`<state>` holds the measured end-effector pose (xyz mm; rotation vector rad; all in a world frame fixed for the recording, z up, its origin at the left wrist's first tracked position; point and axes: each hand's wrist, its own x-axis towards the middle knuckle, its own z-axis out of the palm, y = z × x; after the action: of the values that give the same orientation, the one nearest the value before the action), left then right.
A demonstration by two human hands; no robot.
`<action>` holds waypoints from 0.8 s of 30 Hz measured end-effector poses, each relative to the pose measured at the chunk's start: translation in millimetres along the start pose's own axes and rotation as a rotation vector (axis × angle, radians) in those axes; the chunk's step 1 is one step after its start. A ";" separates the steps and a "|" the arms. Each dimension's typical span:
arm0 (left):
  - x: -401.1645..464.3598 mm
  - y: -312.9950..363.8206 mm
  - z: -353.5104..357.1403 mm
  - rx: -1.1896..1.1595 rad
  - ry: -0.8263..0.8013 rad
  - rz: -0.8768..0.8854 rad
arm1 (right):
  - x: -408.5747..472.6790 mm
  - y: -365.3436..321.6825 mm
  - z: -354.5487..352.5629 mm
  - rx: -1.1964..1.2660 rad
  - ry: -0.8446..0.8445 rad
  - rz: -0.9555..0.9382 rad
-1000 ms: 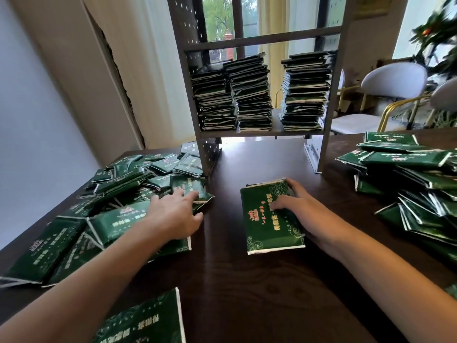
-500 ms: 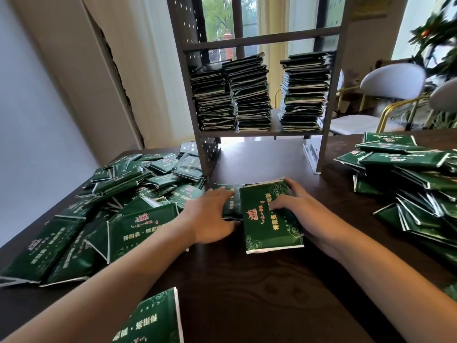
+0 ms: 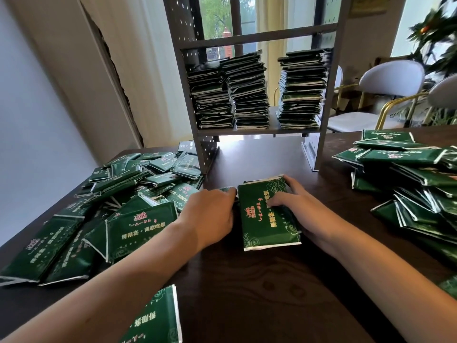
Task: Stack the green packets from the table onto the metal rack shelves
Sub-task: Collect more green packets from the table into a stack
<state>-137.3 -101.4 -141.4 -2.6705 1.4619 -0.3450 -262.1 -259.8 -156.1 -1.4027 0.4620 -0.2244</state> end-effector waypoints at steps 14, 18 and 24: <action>-19.1 20.8 -51.9 -0.565 0.292 -0.034 | 7.2 5.2 -1.2 0.019 -0.001 -0.035; -24.8 39.4 -34.5 -0.565 0.192 0.093 | 7.1 7.7 -3.6 0.042 0.014 -0.063; -20.2 27.6 -36.5 -0.984 0.069 -0.060 | 8.0 8.2 -2.9 0.064 0.018 -0.058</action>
<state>-179.0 -98.0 -114.0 -3.4261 1.9350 0.4134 -257.2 -264.3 -165.8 -1.3536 0.4257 -0.2964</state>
